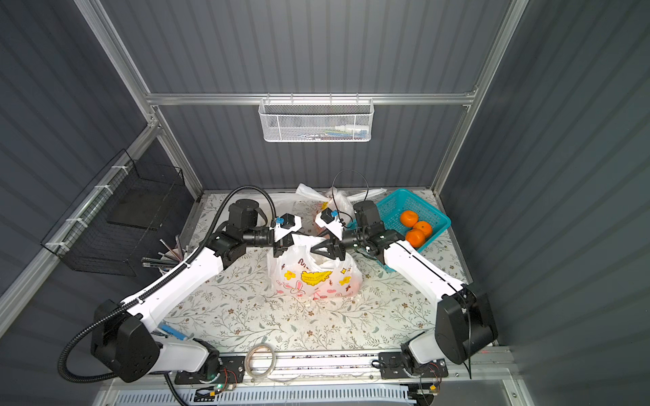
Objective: Place the oranges into plastic bags & tie knots
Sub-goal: Tie the plastic bag at the center of the board.
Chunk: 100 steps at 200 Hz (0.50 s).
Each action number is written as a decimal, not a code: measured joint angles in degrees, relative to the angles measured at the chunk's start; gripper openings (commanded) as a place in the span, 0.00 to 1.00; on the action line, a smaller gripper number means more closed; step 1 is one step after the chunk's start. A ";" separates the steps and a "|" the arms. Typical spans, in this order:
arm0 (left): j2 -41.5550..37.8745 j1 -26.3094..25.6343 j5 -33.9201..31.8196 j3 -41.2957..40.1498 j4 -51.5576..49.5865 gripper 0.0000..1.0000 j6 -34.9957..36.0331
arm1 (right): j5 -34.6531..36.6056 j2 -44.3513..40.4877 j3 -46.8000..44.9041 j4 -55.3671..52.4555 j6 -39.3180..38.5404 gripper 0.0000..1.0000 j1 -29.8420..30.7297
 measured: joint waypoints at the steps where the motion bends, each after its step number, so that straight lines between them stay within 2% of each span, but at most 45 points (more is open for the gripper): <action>1: 0.00 -0.02 -0.11 0.00 -0.04 0.00 0.02 | 0.02 0.00 0.00 0.07 -0.24 0.18 0.00; 15: -0.13 -0.20 -0.90 0.00 -0.50 0.00 0.00 | 0.15 -0.02 0.02 -0.04 -0.26 0.00 0.02; 60: -1.18 -0.79 -4.15 0.94 -4.33 0.00 -1.68 | 7.15 -1.18 0.63 -1.46 -1.22 0.00 0.57; 100: -1.25 -1.09 -7.06 3.23 -7.63 0.00 -9.14 | 20.52 -2.95 0.79 1.44 -3.04 0.00 4.07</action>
